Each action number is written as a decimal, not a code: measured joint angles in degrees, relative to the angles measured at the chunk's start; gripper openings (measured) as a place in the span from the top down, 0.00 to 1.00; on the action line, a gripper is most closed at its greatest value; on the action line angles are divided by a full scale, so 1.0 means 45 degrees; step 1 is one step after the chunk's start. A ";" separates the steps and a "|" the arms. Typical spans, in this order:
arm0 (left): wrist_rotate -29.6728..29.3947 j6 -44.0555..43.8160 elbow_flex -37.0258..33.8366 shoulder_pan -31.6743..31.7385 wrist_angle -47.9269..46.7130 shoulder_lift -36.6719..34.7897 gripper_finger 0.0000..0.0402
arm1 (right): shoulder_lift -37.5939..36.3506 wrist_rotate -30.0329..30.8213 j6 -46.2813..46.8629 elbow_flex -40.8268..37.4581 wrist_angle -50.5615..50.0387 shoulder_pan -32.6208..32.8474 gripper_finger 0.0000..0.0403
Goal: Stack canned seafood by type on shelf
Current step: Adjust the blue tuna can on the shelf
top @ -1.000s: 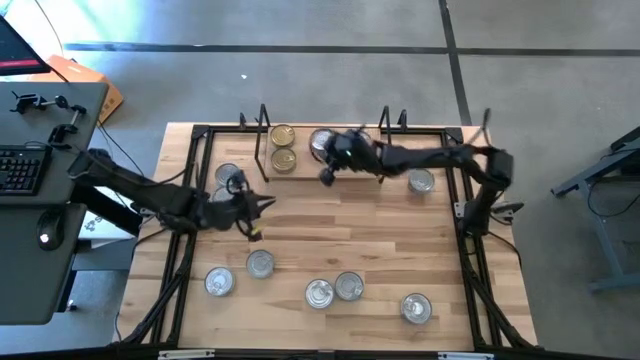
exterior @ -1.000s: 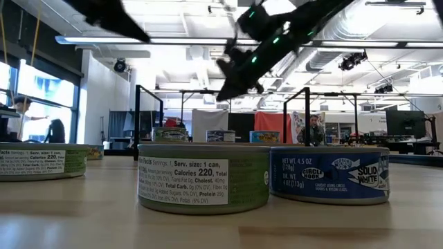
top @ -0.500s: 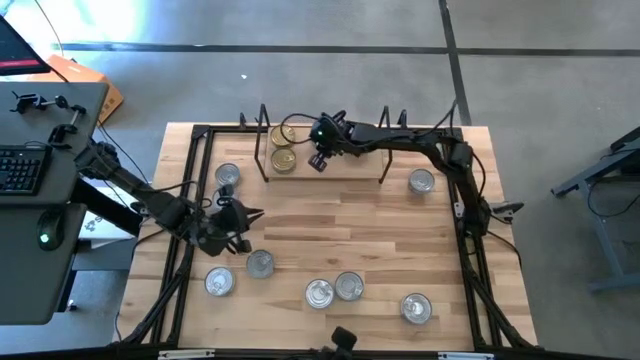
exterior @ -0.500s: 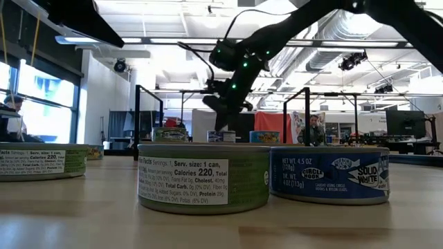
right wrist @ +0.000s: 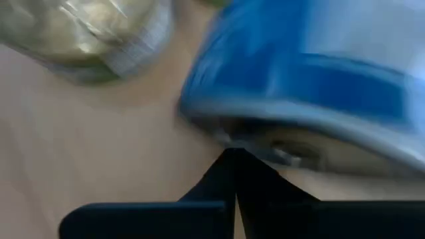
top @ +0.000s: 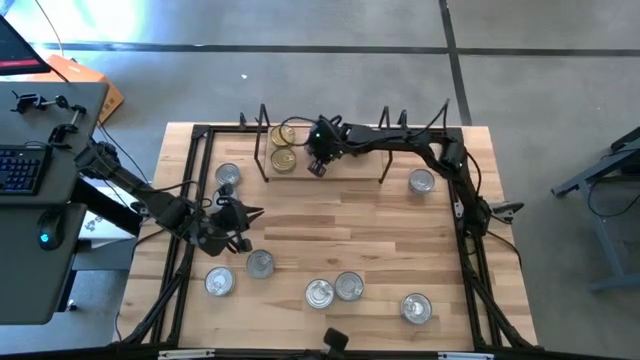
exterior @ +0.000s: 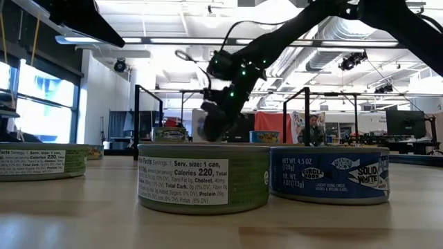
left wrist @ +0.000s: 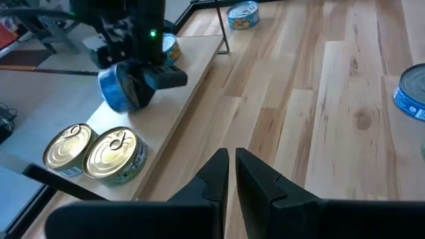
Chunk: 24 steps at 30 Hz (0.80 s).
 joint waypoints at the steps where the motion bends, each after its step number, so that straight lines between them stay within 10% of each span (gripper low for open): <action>1: 0.0000 0.0003 0.0000 0.0000 0.0000 0.0000 0.95 | -0.0038 -0.0040 -0.0079 0.0010 0.0123 0.0033 1.00; 24: 0.0005 -0.0068 -0.0054 0.0000 -0.0039 0.0005 0.95 | -0.1936 -0.0056 -0.3425 0.0063 -0.2694 0.0126 0.87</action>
